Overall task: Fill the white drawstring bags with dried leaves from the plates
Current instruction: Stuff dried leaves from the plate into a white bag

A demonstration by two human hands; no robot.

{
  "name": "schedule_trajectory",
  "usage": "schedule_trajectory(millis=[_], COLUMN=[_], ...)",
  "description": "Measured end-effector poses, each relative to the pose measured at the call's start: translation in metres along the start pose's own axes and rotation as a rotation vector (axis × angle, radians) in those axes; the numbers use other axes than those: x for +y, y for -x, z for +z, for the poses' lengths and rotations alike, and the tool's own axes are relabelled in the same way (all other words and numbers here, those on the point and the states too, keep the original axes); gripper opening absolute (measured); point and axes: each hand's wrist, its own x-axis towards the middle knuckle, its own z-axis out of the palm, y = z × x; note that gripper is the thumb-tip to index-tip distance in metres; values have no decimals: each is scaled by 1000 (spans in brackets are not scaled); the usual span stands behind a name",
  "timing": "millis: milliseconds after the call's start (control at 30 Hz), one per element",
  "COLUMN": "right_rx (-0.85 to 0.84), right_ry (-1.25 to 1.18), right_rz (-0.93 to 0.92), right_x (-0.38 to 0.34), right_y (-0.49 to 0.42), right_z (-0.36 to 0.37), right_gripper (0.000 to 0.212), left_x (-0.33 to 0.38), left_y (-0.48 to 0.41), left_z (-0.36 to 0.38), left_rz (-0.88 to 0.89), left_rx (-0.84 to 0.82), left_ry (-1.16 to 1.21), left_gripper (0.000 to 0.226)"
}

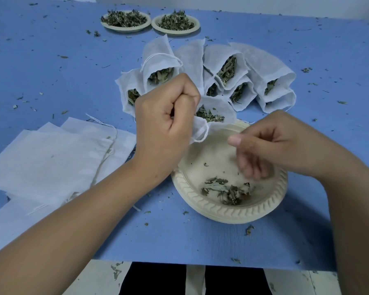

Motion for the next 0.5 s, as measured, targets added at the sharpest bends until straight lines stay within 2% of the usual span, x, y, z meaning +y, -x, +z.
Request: schedule_trajectory(millis=[67, 167, 267, 367, 433, 500], right_rx=[-125, -314, -198, -109, -180, -230], right_ry=[-7, -33, 2, 142, 252, 300], right_rz=[65, 36, -76, -120, -128, -139], right_x=[-1, -3, -5, -5, -4, -4], right_y=[1, 2, 1, -1, -3, -6], right_z=[-2, 7, 6, 8, 17, 26], right_gripper=[56, 35, 9, 27, 41, 42], left_x=[0, -1, -1, -2, -3, -3], left_y=[0, 0, 0, -1, -1, 0], left_z=[1, 1, 0, 0, 1, 1], left_rz=[0, 9, 7, -4, 1, 4], left_rx=[-3, -10, -4, 5, -2, -11], left_ry=[3, 2, 1, 5, 4, 7], left_gripper=[28, 28, 28, 28, 27, 28])
